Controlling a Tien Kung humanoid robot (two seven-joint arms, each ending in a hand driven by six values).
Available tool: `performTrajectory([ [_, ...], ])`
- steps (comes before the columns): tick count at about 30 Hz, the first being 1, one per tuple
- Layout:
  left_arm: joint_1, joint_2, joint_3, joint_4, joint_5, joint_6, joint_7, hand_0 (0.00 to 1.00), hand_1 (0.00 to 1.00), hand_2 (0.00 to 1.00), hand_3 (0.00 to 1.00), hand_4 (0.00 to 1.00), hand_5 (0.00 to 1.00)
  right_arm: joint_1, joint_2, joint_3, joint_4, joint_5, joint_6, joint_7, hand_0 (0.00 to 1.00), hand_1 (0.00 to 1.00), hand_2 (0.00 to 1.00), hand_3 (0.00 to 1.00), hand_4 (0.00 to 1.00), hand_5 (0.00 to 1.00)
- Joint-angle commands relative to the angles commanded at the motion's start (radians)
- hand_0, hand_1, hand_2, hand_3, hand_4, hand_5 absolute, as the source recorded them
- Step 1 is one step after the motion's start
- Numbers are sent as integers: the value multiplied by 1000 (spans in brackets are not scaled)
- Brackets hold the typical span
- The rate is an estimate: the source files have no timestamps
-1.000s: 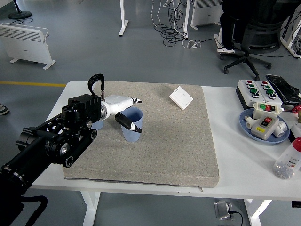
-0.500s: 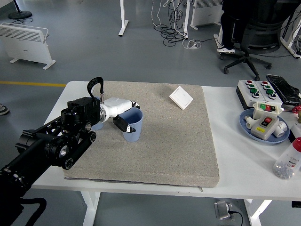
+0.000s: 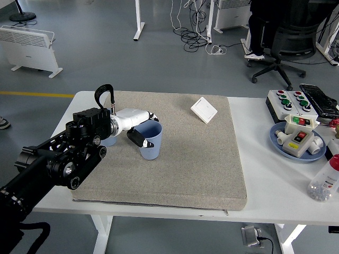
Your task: Push cup pick cup insert cup
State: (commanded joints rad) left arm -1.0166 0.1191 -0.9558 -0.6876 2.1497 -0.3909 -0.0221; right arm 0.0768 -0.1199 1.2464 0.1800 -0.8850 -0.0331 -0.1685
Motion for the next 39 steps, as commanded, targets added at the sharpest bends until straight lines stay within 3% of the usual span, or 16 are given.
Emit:
performTrajectory([
  [3, 3, 12, -13, -29, -7, -14, 10, 449, 485, 501, 475, 499, 80, -1, 0, 1, 0, 2, 0, 0, 757, 633, 659, 560, 84, 475],
  [9, -4, 65, -73, -140, -17, -63, 42, 455, 478, 495, 470, 493, 64, -4, 0, 3, 0, 7, 0, 2, 757, 634, 659, 560, 84, 474],
  [11, -15, 96, -102, -188, -14, -87, 53, 440, 473, 490, 472, 545, 92, -6, -1, 4, 0, 9, 0, 2, 756, 633, 659, 559, 84, 473],
  [16, -44, 155, -152, -247, -12, -119, 71, 440, 473, 490, 472, 545, 92, -11, -2, 7, 0, 11, 0, 3, 756, 633, 659, 559, 84, 473],
  [19, -56, 175, -166, -247, -1, -130, 77, 437, 473, 488, 474, 565, 104, -12, -3, 8, 0, 11, 0, 3, 756, 632, 659, 560, 83, 471],
  [22, -69, 211, -170, -224, 25, -139, 79, 437, 473, 488, 474, 565, 104, -14, -2, 8, 0, 13, -1, 2, 756, 632, 659, 560, 83, 471],
  [26, -75, 234, -159, -191, 63, -143, 78, 442, 475, 489, 479, 559, 95, -18, -2, 9, 0, 14, -2, 2, 756, 632, 659, 560, 82, 470],
  [31, -77, 239, -157, -149, 83, -140, 71, 440, 474, 492, 479, 580, 120, -19, 0, 12, 0, 12, -3, 1, 756, 633, 659, 560, 82, 469],
  [39, -62, 223, -160, -94, 79, -125, 58, 430, 474, 494, 480, 601, 137, -21, 1, 11, 0, 15, -3, 0, 756, 633, 659, 560, 82, 470],
])
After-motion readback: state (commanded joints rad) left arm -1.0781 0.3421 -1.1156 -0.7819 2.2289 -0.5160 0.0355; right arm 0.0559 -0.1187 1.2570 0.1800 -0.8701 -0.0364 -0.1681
